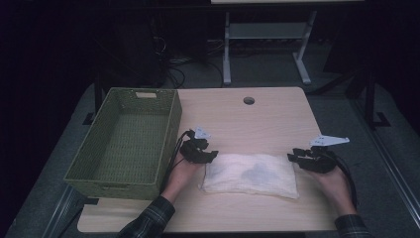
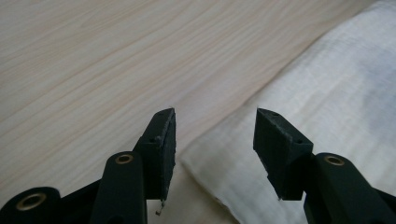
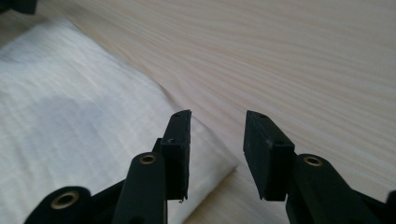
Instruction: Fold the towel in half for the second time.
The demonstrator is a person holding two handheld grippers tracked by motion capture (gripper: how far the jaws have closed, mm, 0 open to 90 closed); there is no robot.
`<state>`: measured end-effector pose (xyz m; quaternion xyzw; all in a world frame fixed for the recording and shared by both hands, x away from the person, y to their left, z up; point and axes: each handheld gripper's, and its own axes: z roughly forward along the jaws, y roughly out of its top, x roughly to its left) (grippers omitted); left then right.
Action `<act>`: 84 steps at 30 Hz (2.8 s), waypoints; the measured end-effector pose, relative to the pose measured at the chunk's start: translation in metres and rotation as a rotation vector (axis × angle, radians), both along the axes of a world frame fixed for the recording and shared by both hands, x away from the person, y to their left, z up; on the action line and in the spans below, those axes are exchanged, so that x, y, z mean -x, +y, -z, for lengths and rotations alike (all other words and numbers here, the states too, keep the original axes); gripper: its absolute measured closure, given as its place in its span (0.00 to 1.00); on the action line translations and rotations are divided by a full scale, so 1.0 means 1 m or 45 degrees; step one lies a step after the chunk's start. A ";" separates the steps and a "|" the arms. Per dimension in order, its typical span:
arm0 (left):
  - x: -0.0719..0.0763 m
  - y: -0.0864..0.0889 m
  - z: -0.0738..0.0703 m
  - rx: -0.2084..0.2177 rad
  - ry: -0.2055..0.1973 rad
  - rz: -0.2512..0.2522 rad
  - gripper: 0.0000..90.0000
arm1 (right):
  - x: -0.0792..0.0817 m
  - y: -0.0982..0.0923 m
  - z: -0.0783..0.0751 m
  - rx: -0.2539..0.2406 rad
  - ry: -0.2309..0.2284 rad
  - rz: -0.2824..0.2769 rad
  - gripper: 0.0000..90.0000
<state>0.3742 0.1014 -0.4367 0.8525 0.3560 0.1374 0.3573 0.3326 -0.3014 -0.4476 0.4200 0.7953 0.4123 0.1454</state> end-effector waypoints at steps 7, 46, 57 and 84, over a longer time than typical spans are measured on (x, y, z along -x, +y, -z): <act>-0.014 -0.003 0.013 -0.039 0.030 -0.033 0.54 | -0.015 -0.004 0.012 0.014 0.066 0.020 0.68; -0.013 -0.009 0.022 -0.082 0.083 0.088 0.96 | -0.032 0.002 0.026 0.141 0.056 0.045 0.96; -0.005 -0.002 -0.008 0.023 -0.134 0.014 0.96 | -0.033 -0.005 0.007 0.071 -0.025 0.074 0.97; 0.026 0.011 -0.023 0.045 -0.142 0.071 0.96 | 0.012 -0.008 -0.004 -0.004 -0.086 -0.037 0.97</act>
